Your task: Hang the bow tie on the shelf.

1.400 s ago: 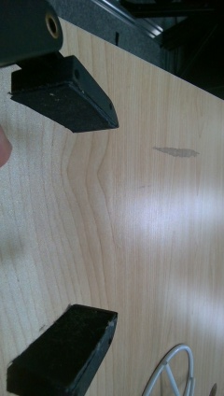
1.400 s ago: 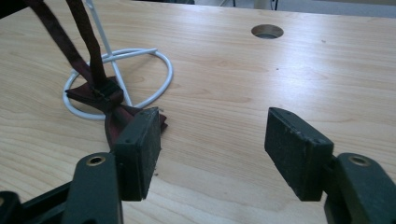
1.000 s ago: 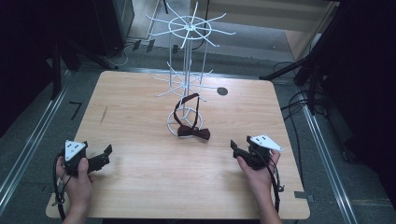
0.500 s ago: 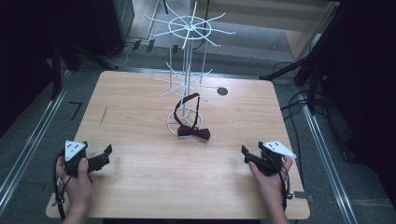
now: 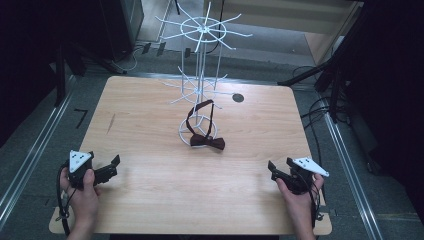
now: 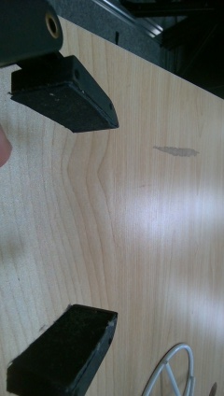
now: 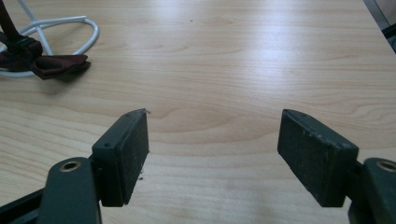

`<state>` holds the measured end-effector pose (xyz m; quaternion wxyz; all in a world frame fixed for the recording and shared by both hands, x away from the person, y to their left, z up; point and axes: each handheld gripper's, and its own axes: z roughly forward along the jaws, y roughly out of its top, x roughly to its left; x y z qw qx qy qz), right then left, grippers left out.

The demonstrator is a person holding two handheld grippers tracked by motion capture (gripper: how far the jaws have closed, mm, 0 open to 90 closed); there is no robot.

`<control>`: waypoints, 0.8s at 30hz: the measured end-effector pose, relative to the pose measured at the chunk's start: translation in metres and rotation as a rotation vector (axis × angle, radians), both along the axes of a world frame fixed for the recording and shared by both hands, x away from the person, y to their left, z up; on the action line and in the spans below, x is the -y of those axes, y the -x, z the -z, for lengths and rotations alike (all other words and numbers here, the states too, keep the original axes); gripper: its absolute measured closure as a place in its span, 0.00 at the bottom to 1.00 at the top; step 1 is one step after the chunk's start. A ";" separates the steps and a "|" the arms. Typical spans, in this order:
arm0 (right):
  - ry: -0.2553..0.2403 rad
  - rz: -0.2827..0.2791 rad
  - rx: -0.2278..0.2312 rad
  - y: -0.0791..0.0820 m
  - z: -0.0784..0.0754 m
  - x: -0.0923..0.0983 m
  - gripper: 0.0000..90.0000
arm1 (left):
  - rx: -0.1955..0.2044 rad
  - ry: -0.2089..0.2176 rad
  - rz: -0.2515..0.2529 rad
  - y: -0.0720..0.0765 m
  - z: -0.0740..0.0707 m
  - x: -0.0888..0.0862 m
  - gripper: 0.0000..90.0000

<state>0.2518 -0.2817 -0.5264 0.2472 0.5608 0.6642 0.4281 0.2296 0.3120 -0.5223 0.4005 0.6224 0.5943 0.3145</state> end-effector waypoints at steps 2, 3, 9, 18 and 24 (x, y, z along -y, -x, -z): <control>0.004 0.006 -0.006 0.003 0.001 0.004 0.28 | 0.000 0.001 0.000 0.000 0.000 0.000 0.09; 0.004 0.006 -0.006 0.003 0.001 0.004 0.28 | 0.000 0.001 0.000 0.000 0.000 0.000 0.09; -0.006 0.030 -0.009 0.009 0.004 0.019 0.27 | 0.000 0.001 -0.001 0.000 0.000 0.000 0.09; -0.008 0.056 -0.012 0.021 0.008 0.042 0.25 | 0.000 0.000 -0.002 0.000 0.000 0.000 0.09; -0.016 0.062 -0.001 0.028 0.009 0.056 0.22 | 0.000 0.000 -0.002 0.000 0.000 0.000 0.09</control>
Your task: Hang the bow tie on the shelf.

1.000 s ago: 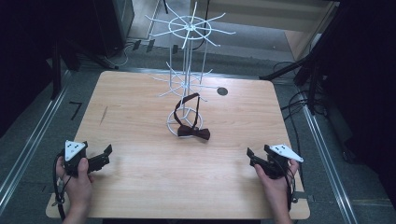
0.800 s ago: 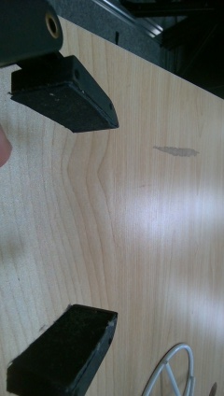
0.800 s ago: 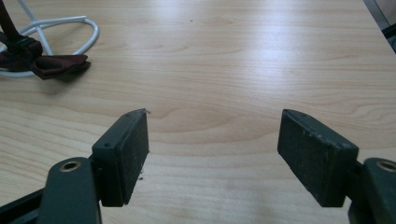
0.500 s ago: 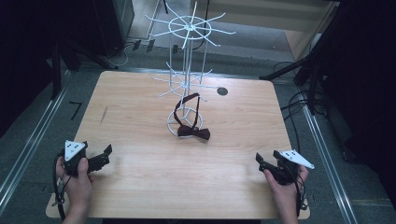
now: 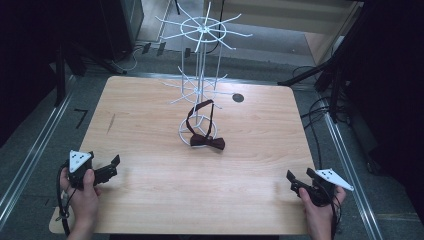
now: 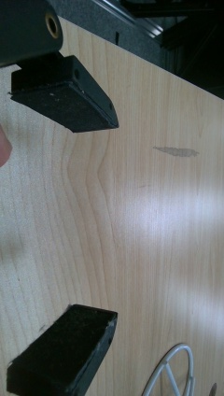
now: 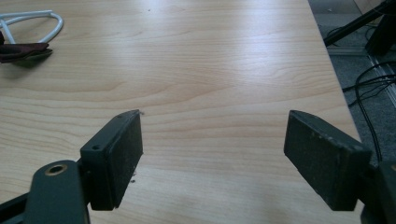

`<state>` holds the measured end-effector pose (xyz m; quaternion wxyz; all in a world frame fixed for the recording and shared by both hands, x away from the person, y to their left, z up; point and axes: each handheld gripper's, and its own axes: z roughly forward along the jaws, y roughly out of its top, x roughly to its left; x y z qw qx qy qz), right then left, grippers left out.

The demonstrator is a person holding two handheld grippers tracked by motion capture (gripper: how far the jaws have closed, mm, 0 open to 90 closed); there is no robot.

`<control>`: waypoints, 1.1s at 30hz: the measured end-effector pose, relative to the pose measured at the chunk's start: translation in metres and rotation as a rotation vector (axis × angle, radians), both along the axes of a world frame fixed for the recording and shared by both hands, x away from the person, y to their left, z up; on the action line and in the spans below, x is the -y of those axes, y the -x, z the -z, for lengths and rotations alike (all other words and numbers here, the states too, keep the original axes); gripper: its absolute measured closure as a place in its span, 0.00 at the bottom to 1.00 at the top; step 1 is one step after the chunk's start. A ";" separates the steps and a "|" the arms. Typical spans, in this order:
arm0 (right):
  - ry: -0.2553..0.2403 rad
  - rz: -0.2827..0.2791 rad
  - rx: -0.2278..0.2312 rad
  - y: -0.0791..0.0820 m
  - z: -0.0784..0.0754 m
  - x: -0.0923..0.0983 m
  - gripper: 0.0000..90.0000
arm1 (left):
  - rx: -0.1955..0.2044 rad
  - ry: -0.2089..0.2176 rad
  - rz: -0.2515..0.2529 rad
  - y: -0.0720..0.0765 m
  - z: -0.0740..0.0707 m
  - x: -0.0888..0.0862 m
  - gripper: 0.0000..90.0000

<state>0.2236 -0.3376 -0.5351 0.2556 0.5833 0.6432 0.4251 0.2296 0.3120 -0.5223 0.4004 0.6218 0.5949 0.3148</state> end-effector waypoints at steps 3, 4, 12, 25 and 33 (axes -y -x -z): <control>-0.003 0.007 0.004 0.003 0.001 0.007 0.21 | 0.000 0.000 0.000 0.000 0.000 0.000 0.09; -0.004 0.012 0.004 0.005 0.001 0.010 0.21 | 0.000 0.000 0.000 0.000 0.000 0.000 0.09; -0.013 0.044 0.007 0.014 0.003 0.028 0.20 | 0.001 -0.001 0.001 0.000 0.000 0.000 0.09; -0.043 0.067 0.004 0.022 0.010 0.042 0.20 | -0.002 -0.001 0.000 0.000 0.000 0.000 0.09; -0.061 0.070 0.010 0.023 0.011 0.043 0.20 | -0.007 -0.001 0.001 -0.001 0.000 0.000 0.09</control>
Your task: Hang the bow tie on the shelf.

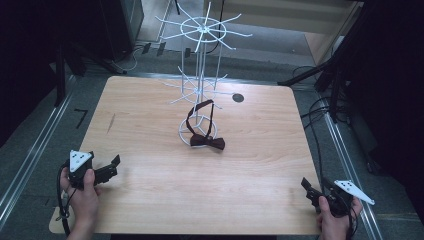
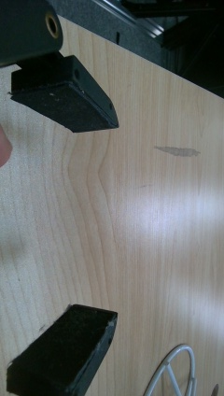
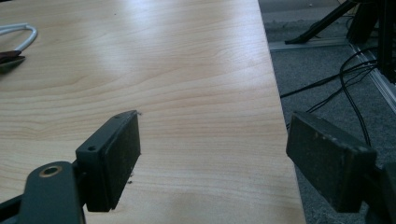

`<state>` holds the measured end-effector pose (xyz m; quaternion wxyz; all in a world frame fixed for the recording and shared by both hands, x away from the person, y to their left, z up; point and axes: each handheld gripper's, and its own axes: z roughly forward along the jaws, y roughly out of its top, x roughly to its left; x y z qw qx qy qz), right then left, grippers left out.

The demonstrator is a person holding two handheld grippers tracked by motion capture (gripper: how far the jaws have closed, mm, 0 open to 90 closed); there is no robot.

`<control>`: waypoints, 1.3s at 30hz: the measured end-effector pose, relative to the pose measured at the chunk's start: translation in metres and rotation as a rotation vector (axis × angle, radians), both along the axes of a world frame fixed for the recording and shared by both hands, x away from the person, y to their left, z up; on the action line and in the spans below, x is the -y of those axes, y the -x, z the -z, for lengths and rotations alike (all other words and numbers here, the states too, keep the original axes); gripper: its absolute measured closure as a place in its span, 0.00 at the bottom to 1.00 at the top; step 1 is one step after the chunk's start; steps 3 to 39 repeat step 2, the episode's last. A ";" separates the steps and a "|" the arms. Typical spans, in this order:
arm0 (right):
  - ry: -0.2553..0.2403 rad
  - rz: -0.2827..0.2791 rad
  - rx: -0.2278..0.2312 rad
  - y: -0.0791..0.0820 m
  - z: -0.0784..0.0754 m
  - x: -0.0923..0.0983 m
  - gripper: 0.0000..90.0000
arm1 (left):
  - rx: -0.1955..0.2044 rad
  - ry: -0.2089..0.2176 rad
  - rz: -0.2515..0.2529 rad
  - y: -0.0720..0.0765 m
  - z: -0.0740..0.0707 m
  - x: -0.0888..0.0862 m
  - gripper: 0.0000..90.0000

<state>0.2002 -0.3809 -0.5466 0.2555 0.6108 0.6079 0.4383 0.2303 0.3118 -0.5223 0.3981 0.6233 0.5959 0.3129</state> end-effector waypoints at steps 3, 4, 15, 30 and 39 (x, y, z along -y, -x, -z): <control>-0.003 0.001 0.002 0.000 0.000 0.000 0.20 | 0.002 0.000 0.001 0.000 0.000 0.000 0.09; -0.003 0.001 0.002 0.000 0.000 0.000 0.20 | 0.002 0.000 0.001 0.000 0.000 0.000 0.09; -0.003 0.001 0.002 0.000 0.000 0.000 0.20 | 0.002 0.000 0.001 0.000 0.000 0.000 0.09; -0.003 0.001 0.002 0.000 0.000 0.000 0.20 | 0.002 0.000 0.001 0.000 0.000 0.000 0.09; -0.003 0.001 0.002 0.000 0.000 0.000 0.20 | 0.002 0.000 0.001 0.000 0.000 0.000 0.09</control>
